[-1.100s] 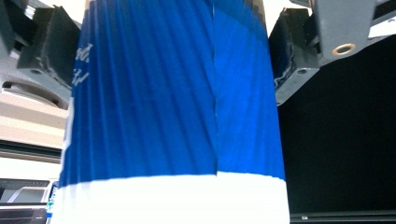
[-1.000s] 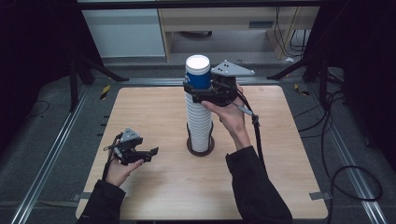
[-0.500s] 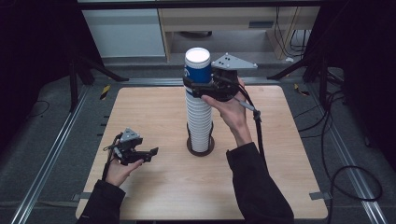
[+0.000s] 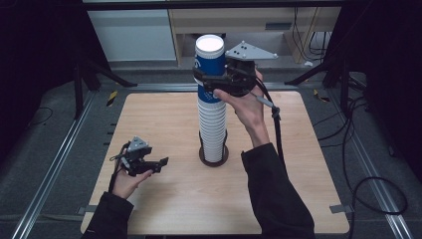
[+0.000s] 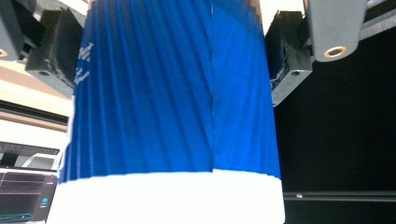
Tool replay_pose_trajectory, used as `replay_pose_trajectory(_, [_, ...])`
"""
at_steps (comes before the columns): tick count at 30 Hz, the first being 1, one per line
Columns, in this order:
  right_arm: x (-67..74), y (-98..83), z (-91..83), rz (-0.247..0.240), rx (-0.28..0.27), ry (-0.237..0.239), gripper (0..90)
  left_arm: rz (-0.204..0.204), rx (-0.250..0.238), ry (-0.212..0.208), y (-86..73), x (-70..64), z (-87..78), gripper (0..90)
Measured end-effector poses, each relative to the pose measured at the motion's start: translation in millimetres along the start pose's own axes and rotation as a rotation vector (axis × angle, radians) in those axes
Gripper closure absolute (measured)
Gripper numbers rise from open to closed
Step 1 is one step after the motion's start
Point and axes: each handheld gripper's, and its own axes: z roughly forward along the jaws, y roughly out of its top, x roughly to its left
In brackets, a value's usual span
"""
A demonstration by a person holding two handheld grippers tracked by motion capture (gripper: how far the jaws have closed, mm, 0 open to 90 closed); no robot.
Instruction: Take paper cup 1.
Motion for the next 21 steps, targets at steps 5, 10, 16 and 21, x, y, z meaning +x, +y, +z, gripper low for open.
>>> replay_pose_trajectory(5, [-2.7, 6.1, -2.4, 0.002, -0.019, -0.008, 21.2, -0.004, -0.002, 0.000, 0.0, 0.7, -0.8, 18.9])
replay_pose_trajectory(10, [-4.6, 9.8, -8.1, 0.002, -0.037, -0.008, 21.1, -0.005, -0.002, 0.000, -0.1, 0.8, -0.6, 18.9])
replay_pose_trajectory(16, [-7.3, 14.7, -25.0, -0.010, -0.061, -0.016, 21.1, -0.007, -0.003, -0.001, -0.1, 1.2, -1.3, 18.9])
replay_pose_trajectory(21, [-14.1, 11.4, -43.6, -0.005, -0.071, -0.037, 21.1, -0.002, -0.001, -0.001, 0.1, 0.6, -1.4, 18.8])
